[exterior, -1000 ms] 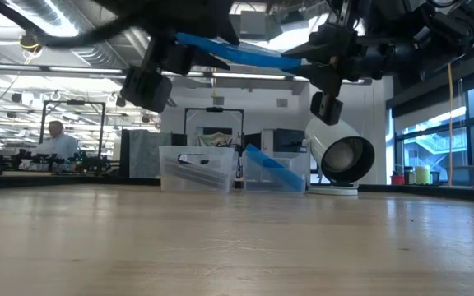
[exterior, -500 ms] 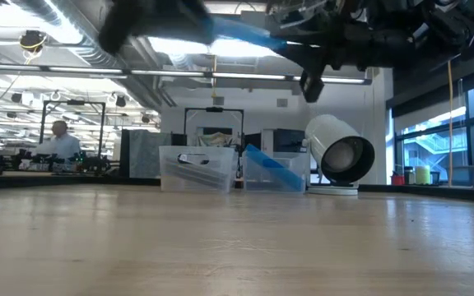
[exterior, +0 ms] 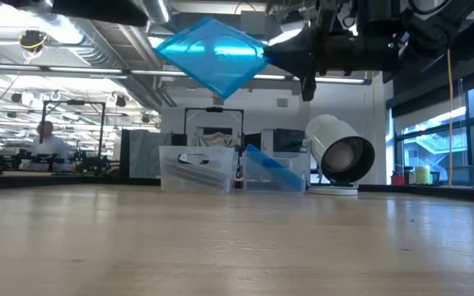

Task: Pick & place jewel cases by type
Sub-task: Put the blue CD Case into the right transparent bin

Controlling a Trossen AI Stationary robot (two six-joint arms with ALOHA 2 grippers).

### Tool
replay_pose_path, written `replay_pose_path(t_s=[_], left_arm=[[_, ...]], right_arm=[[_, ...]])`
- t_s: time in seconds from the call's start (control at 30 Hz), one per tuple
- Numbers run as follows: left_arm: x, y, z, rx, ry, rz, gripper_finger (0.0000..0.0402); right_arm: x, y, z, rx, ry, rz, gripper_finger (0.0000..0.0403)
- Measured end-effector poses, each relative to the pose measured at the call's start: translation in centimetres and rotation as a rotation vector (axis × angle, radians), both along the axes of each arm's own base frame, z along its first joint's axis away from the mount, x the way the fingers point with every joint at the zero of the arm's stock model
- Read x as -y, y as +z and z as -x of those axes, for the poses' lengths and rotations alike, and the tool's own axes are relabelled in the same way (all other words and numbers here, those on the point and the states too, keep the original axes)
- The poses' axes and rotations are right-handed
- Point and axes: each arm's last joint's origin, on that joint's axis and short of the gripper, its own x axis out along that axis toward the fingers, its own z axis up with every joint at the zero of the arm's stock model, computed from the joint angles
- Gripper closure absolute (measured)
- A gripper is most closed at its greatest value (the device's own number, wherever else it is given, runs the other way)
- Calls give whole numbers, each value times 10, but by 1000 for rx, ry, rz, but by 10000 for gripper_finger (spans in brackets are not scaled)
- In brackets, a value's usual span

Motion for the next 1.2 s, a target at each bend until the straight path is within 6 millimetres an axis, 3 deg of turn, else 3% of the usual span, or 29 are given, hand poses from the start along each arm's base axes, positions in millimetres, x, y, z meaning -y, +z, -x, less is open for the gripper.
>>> replay_pose_path(t_s=[0.17, 0.37, 0.6, 0.8, 0.97, 1.1, 1.2], left_arm=[[-1, -14, 16, 88, 6, 138, 265], [-16, -43, 29, 120, 52, 277, 265], [-28, -62, 25, 98, 83, 457, 265], [-24, -58, -3, -48, -156, 634, 265], [-27, -50, -18, -58, -388, 536, 265], [-48, -60, -12, -14, -446, 574, 265], [-68, -70, 3, 59, -499, 647, 264]], right_arm=[[8, -2, 2, -15, 21, -80, 340], [9, -4, 2, -36, -3, -40, 339], [9, -3, 2, -33, -26, -38, 339], [10, -4, 2, -36, -50, -35, 339], [10, -4, 2, -37, -52, -32, 339], [10, -4, 2, -39, -52, -39, 339], [10, -4, 2, -40, -52, -41, 339]])
